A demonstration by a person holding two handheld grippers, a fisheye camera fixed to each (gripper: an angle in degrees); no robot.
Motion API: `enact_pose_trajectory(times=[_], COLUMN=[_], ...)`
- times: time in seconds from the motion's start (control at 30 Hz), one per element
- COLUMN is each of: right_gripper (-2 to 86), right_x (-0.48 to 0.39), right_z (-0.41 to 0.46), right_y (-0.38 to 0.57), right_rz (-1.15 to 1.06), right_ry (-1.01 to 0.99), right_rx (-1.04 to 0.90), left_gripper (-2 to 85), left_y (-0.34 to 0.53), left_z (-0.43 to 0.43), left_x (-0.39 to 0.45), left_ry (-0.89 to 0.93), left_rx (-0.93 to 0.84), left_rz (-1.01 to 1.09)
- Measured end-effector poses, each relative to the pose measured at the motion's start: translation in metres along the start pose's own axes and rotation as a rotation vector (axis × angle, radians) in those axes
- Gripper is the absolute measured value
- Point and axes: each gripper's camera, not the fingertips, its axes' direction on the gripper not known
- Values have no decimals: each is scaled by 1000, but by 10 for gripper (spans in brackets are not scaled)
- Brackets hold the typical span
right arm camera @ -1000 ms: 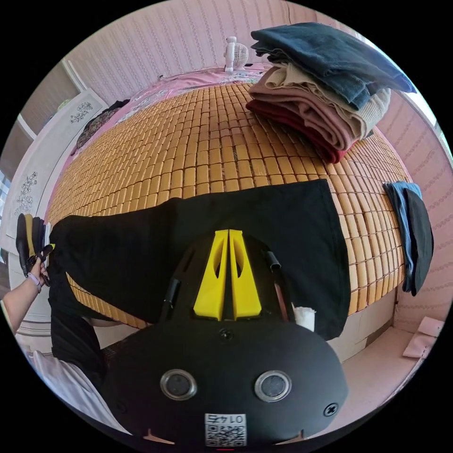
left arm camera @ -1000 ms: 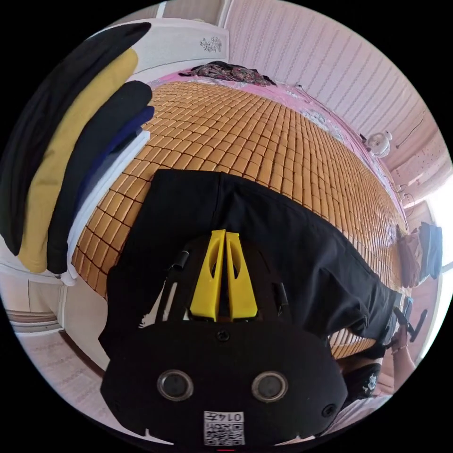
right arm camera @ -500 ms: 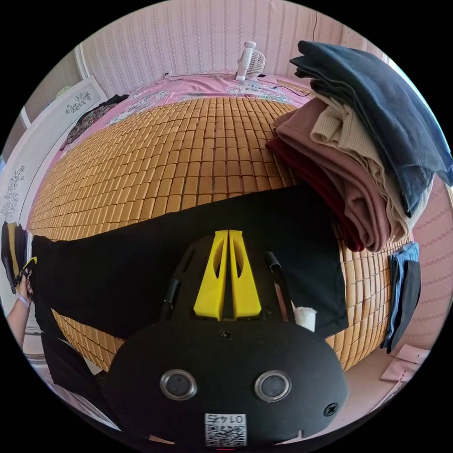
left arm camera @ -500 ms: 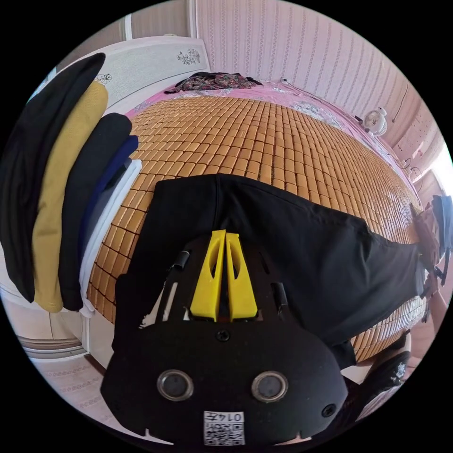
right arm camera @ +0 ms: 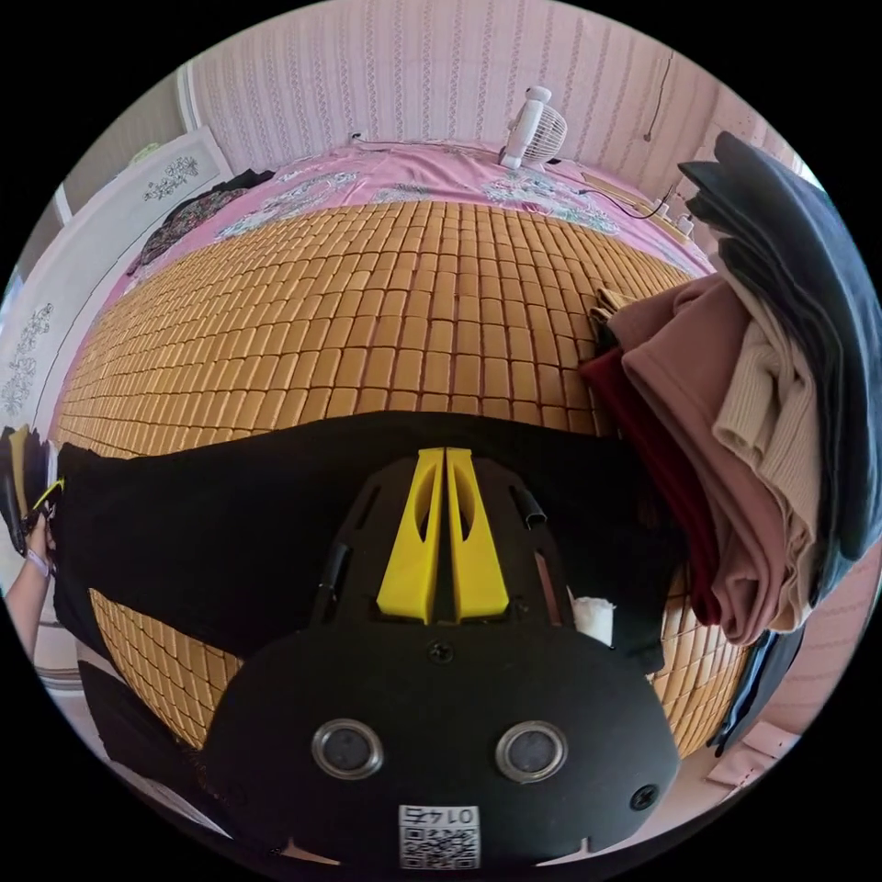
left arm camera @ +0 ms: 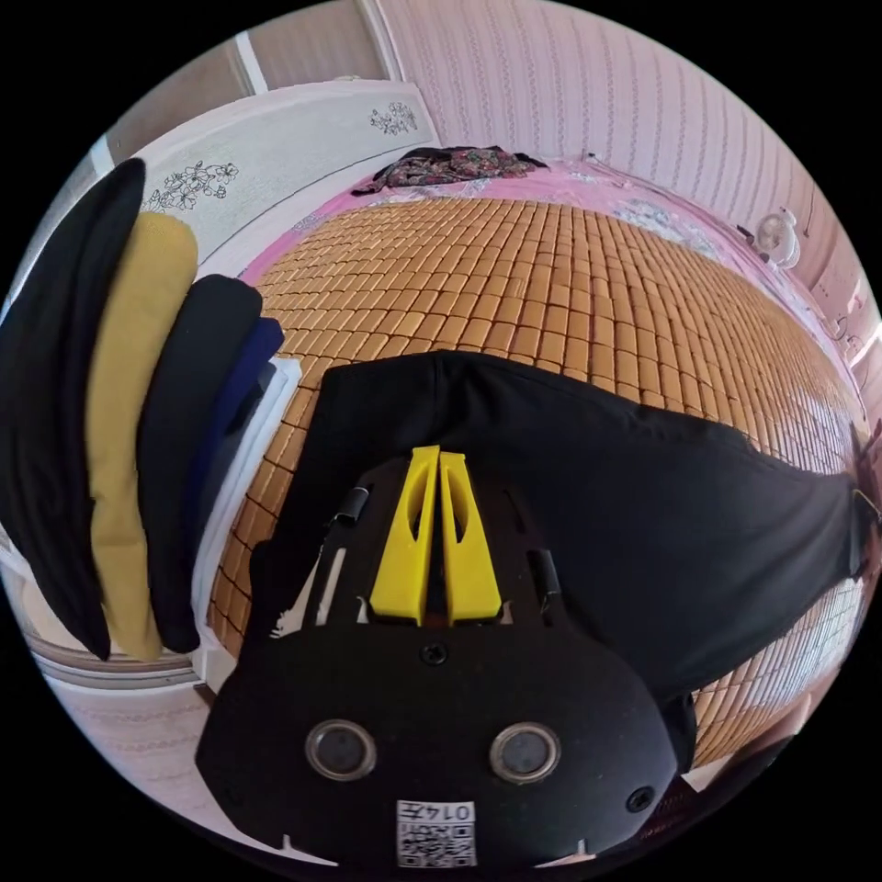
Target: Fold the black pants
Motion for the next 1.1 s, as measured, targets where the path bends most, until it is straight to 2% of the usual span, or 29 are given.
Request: enact_pose_trajectory(times=[0.17,0.27,0.37,0.4,0.47,0.57,0.67,0.77,0.83,0.93,1.1], right_gripper=[-3,-2,16,33,56,80,88,104,109,100,75], right_x=[3,8,-7,-27,-71,-162,-223,-254,-260,-256,-272], right_z=[22,25,3,-11,-24,-28,-25,-2,15,26,35], right_y=[-34,-39,-15,6,44,116,171,196,199,196,205], right_rz=[29,68,50,-12,-153,-446,-641,-776,-750,-635,-656], right_ry=[25,-4,-102,-191,-348,-624,-745,-746,-715,-694,-573], right_rx=[-51,-64,49,115,109,-84,-237,-412,-494,-477,-426], left_gripper=[-10,-10,-10,-10,-10,-10,-10,-10,-10,-10,-10], left_y=[-20,-14,-11,-12,-14,-4,30,77,102,114,106], left_z=[12,17,21,22,21,-8,-50,-55,-31,-13,-4], left_x=[-6,-23,-38,-41,-47,-58,-65,-66,-74,-97,-114], left_ry=[40,115,185,193,227,268,294,239,180,287,346], left_rx=[-9,14,22,17,-1,88,138,41,-86,-108,-151], left_rz=[31,-51,-100,-98,-102,-98,4,128,133,1,-37])
